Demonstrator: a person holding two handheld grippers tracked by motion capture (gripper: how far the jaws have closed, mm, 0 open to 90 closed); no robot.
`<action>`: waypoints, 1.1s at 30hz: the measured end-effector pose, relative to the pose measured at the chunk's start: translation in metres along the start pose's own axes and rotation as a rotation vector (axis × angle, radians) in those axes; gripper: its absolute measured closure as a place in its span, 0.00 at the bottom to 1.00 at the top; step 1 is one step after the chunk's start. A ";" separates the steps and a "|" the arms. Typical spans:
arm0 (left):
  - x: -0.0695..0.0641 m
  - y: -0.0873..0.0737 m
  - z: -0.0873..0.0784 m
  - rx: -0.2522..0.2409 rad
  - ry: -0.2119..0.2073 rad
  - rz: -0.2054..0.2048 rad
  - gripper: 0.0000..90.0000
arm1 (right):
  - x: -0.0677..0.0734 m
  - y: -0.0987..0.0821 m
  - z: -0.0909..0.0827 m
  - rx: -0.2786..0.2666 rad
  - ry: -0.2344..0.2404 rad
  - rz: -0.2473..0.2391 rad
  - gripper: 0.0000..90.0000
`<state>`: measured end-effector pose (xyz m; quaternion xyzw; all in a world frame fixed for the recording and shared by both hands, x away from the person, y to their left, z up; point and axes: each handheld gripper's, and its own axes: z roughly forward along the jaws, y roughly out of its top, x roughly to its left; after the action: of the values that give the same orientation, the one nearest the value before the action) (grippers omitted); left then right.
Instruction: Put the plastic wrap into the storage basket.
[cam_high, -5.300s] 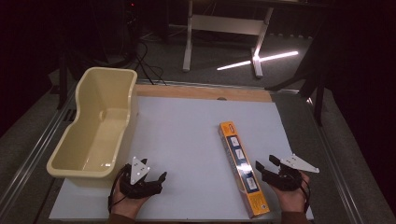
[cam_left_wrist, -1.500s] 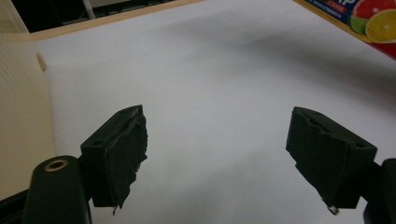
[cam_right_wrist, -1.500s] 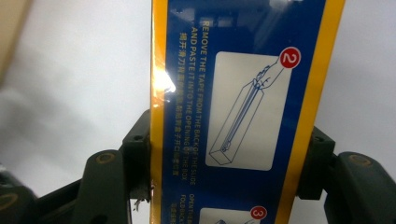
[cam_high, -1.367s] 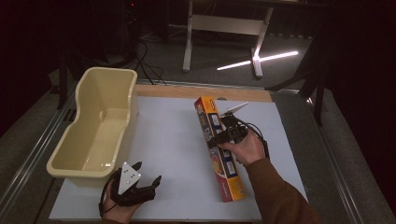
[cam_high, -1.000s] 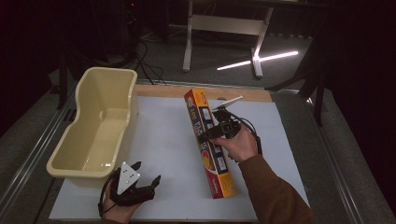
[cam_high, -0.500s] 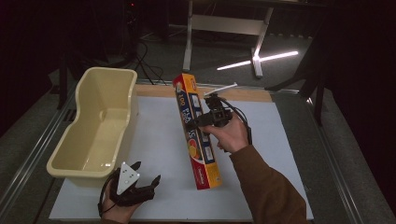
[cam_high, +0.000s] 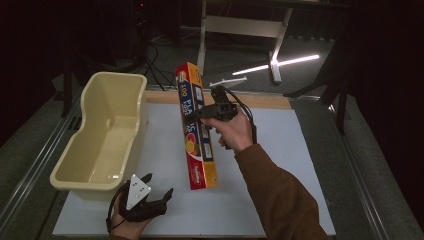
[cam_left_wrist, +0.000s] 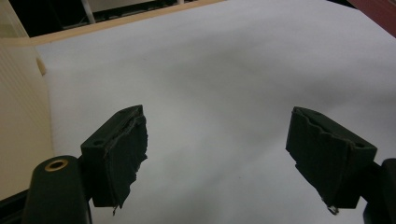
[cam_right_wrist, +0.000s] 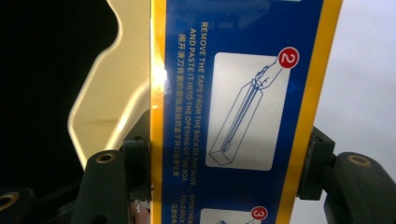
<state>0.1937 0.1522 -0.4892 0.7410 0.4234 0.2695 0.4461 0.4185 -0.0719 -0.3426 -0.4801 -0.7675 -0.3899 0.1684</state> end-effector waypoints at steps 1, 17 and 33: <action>0.000 0.000 0.000 -0.001 -0.002 0.000 0.23 | 0.001 0.003 0.002 -0.005 0.012 0.008 0.43; 0.000 0.000 -0.001 -0.014 0.003 -0.005 0.23 | 0.028 0.029 0.028 -0.076 0.117 0.087 0.43; -0.004 0.000 0.001 -0.014 -0.015 0.004 0.23 | 0.055 0.048 0.045 -0.158 0.211 0.149 0.43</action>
<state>0.1923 0.1480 -0.4900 0.7406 0.4169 0.2679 0.4538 0.4384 0.0069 -0.3155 -0.5039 -0.6748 -0.4838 0.2381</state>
